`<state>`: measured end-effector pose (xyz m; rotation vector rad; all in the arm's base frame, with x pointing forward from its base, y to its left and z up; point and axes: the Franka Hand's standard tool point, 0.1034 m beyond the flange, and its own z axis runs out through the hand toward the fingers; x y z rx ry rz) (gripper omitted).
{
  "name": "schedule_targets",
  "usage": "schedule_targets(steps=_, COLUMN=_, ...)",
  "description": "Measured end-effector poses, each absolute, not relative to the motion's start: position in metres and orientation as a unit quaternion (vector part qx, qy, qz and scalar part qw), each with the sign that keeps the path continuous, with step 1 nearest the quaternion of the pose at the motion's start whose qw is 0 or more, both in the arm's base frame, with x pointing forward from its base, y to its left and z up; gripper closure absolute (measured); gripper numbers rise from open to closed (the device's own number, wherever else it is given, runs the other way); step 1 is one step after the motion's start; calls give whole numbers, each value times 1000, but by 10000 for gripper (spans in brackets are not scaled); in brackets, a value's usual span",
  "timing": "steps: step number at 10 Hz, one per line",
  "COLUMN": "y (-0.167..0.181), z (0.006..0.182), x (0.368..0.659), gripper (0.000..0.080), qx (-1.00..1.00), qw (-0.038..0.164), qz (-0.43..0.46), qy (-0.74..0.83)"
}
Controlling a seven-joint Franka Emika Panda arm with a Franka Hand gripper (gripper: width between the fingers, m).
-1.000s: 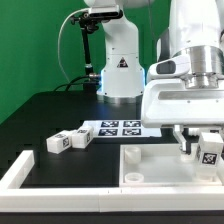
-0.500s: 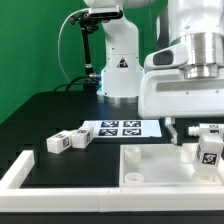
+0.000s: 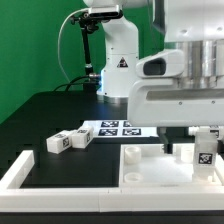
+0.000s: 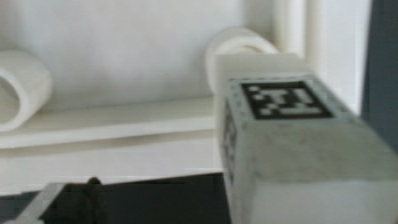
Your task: Assemble one leg
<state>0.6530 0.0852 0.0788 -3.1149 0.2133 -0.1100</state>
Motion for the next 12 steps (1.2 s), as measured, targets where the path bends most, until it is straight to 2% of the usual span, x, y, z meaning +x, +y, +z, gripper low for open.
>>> schedule_targets(steps=4, y=104, z=66, x=630, gripper=151, qx=-994, qw=18, qz=-45, qy=96)
schedule_targets(steps=6, y=100, z=68, x=631, gripper=151, qx=-993, qw=19, qz=-42, qy=106)
schedule_targets(steps=7, y=100, z=68, x=631, gripper=235, qx=-993, qw=19, qz=-42, qy=112)
schedule_targets(steps=8, y=99, z=68, x=631, gripper=373, qx=-992, qw=19, qz=-41, qy=120)
schedule_targets(steps=9, y=100, z=67, x=631, gripper=373, qx=-986, qw=21, qz=-41, qy=158)
schedule_targets(steps=10, y=100, z=67, x=630, gripper=517, qx=-980, qw=22, qz=-40, qy=191)
schedule_targets(steps=12, y=100, z=67, x=630, gripper=517, qx=-966, qw=25, qz=-38, qy=254)
